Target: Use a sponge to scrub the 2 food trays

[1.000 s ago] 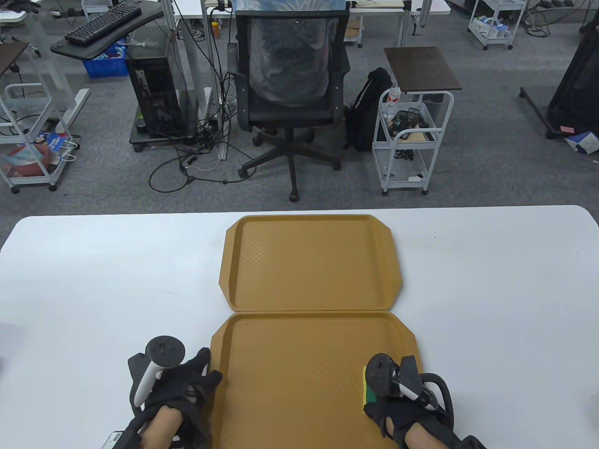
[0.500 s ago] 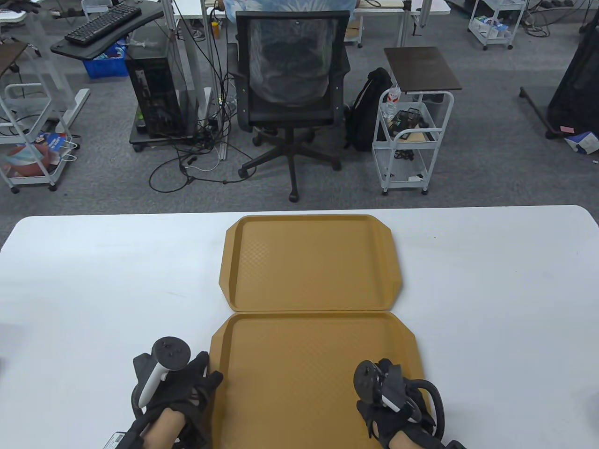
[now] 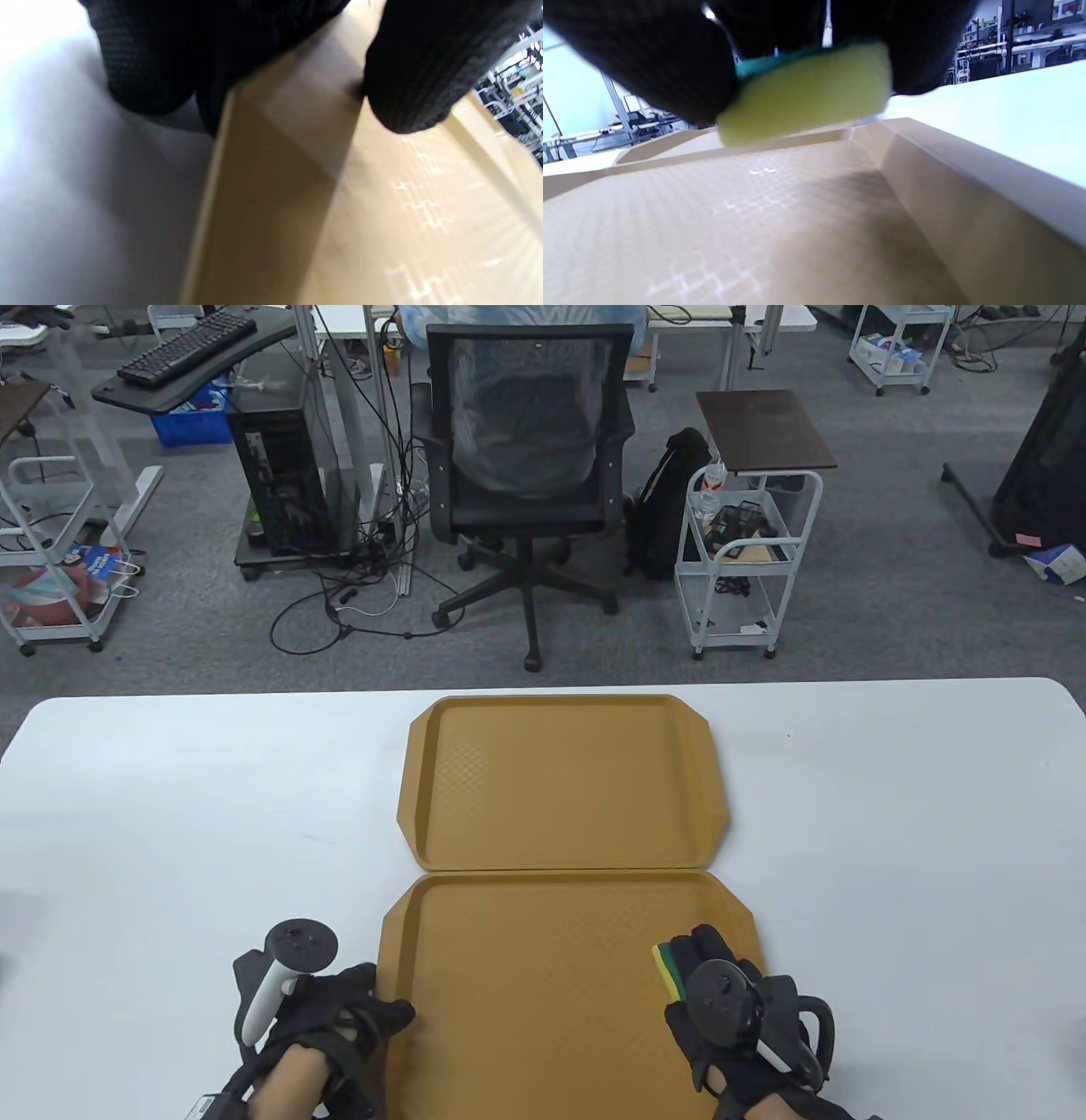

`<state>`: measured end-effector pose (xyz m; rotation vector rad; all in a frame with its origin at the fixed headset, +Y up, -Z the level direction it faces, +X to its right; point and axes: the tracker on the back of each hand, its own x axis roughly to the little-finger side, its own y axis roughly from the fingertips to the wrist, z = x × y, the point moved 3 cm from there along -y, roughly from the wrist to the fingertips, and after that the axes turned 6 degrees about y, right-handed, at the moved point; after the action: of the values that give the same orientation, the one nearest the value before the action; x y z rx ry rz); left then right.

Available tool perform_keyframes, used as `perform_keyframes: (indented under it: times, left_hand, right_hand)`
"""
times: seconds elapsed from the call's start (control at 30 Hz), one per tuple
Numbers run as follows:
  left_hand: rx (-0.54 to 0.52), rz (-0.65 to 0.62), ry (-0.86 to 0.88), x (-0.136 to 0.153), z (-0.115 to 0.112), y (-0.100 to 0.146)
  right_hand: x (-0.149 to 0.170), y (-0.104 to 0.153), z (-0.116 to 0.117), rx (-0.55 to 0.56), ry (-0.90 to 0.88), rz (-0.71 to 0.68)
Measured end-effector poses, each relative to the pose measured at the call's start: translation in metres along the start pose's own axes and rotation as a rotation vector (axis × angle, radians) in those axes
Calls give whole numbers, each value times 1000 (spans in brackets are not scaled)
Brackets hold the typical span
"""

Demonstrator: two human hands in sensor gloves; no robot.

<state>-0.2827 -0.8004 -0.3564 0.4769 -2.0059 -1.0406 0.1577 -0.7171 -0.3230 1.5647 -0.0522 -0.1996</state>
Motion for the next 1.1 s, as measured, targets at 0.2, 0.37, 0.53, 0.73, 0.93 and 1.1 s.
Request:
perform_keyframes:
  times: [0.2, 0.37, 0.53, 0.73, 0.93, 1.1]
  left_hand:
    - [216, -140, 240, -10, -2, 2]
    - [170, -163, 301, -15, -4, 5]
    - [88, -148, 343, -12, 0, 10]
    - [52, -141, 539, -12, 2, 19]
    - [55, -130, 638, -14, 9, 26]
    - [41, -143, 708, -22, 28, 21]
  right_hand:
    - [7, 2, -10, 34, -48, -5]
    - [9, 5, -14, 52, -58, -5]
    - [12, 7, -19, 62, -88, -7]
    - [21, 10, -31, 98, -136, -7]
    - [26, 13, -39, 117, -169, -6]
    - [30, 12, -42, 129, -201, -1]
